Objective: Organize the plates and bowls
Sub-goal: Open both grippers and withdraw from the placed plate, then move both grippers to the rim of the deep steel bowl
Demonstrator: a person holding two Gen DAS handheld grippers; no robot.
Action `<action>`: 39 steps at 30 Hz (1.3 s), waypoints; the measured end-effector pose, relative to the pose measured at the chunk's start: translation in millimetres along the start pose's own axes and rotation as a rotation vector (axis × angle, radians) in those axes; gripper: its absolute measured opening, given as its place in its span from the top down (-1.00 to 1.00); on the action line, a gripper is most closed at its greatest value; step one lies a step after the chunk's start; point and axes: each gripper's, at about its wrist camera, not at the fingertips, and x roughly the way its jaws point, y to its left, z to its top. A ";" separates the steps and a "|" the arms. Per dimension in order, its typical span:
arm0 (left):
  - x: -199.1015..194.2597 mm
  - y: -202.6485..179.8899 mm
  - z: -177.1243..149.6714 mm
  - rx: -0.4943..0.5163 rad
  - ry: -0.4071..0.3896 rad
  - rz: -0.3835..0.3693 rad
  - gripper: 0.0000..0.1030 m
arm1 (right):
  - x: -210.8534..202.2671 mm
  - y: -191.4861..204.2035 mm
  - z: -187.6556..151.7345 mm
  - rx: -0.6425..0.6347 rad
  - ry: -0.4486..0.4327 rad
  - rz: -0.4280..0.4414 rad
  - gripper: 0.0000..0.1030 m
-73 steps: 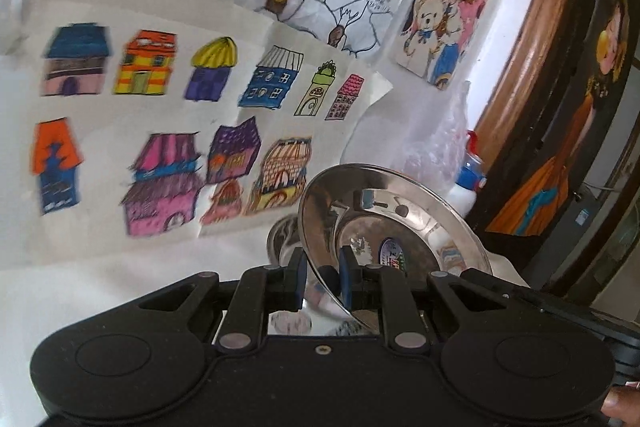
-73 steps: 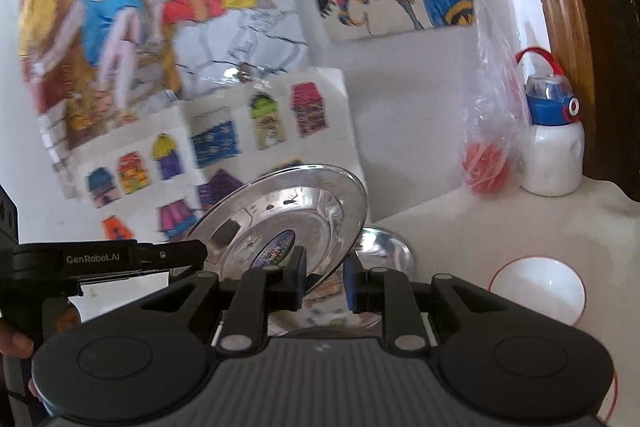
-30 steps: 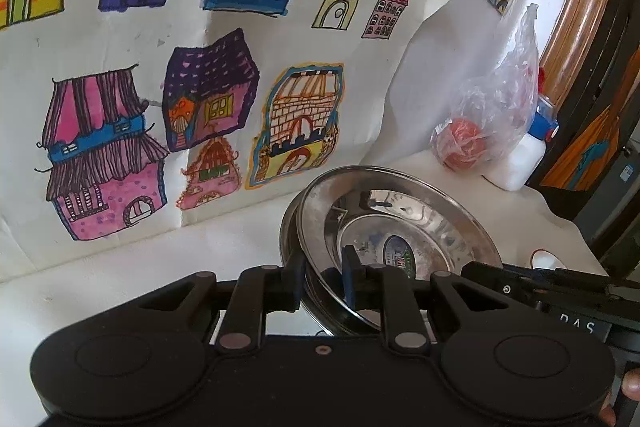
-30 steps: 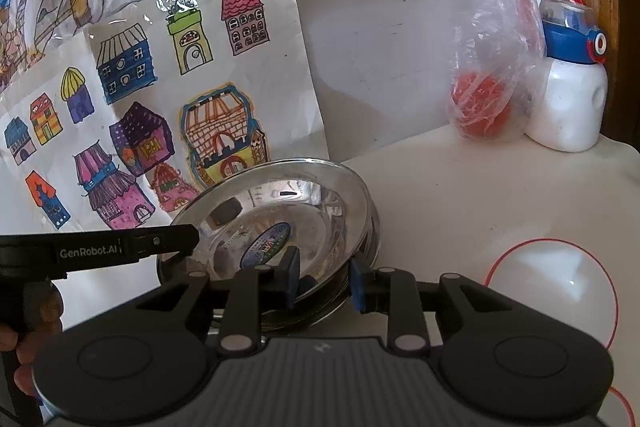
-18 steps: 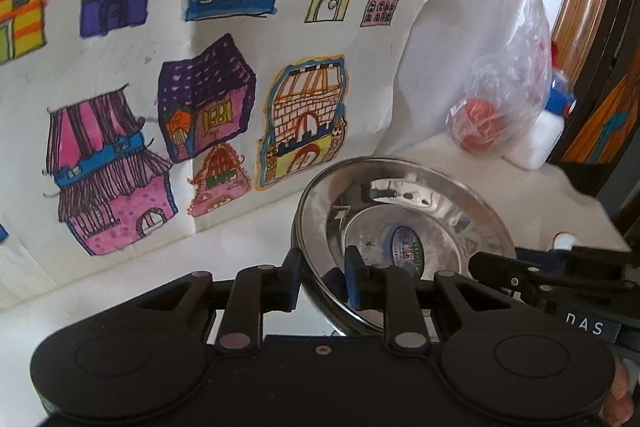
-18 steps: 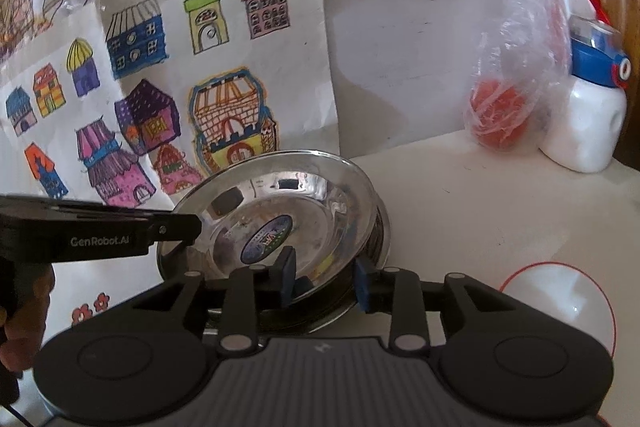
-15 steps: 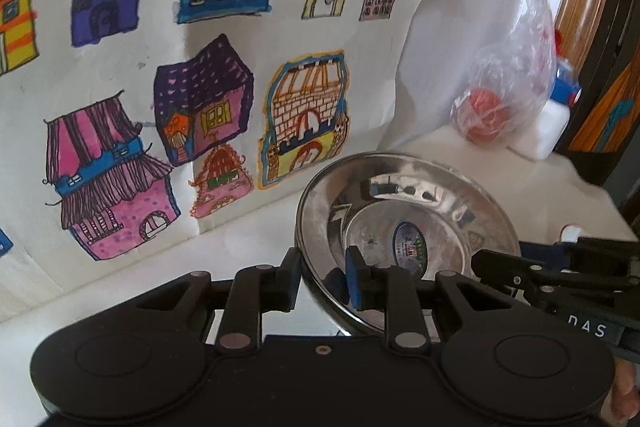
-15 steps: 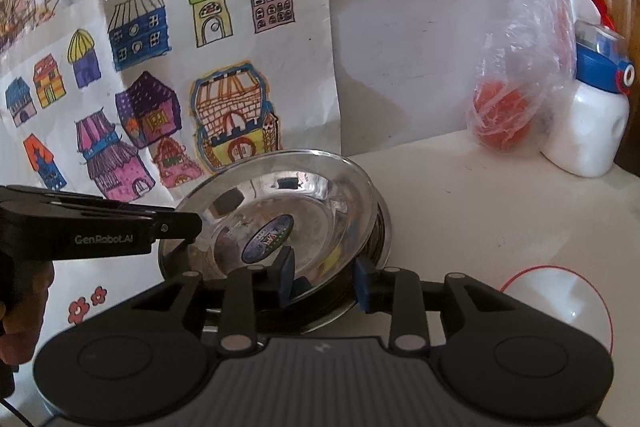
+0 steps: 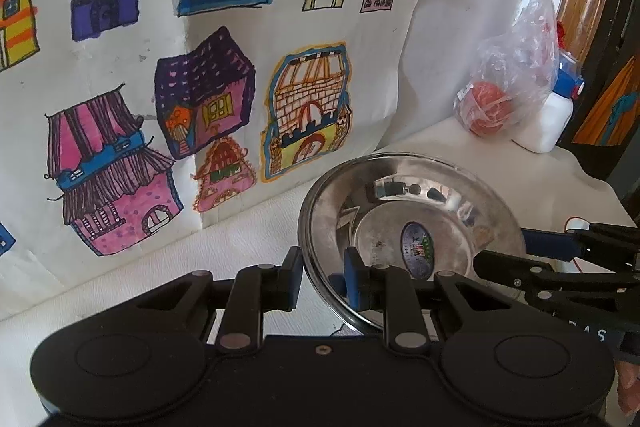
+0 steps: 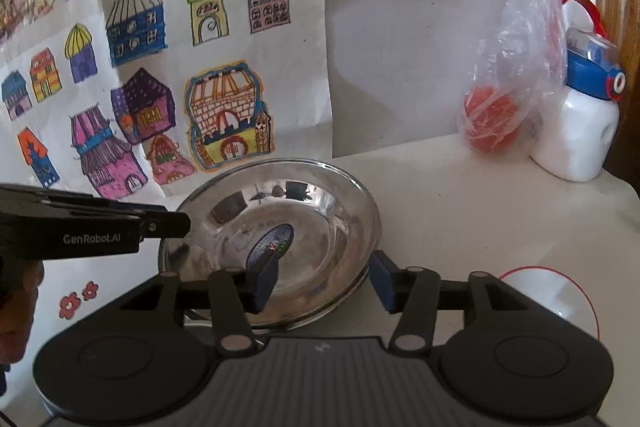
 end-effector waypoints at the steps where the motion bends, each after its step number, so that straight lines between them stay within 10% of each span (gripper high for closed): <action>1: -1.3 0.2 -0.6 0.000 -0.005 -0.003 0.53 | -2.8 -1.3 -0.1 0.004 -0.009 -0.004 -0.33; 6: -11.5 2.3 -3.8 -0.025 -0.025 -0.031 0.41 | -25.4 -10.5 -6.0 0.019 -0.048 0.011 -0.70; 11: -40.7 -0.3 -14.1 -0.028 -0.102 -0.049 -0.41 | -57.0 -12.3 -19.4 -0.026 -0.091 0.051 -0.93; 17: -80.0 -7.8 -37.3 -0.013 -0.173 -0.075 -0.88 | -92.0 6.9 -47.2 -0.199 -0.144 0.008 -0.99; 26: -98.4 -25.4 -68.1 0.061 -0.160 -0.121 -0.98 | -137.6 39.5 -111.3 -0.230 -0.206 -0.067 -0.99; 39: -77.8 -34.6 -79.3 0.102 -0.045 -0.174 -0.98 | -153.0 8.2 -154.2 0.283 -0.176 -0.009 -0.99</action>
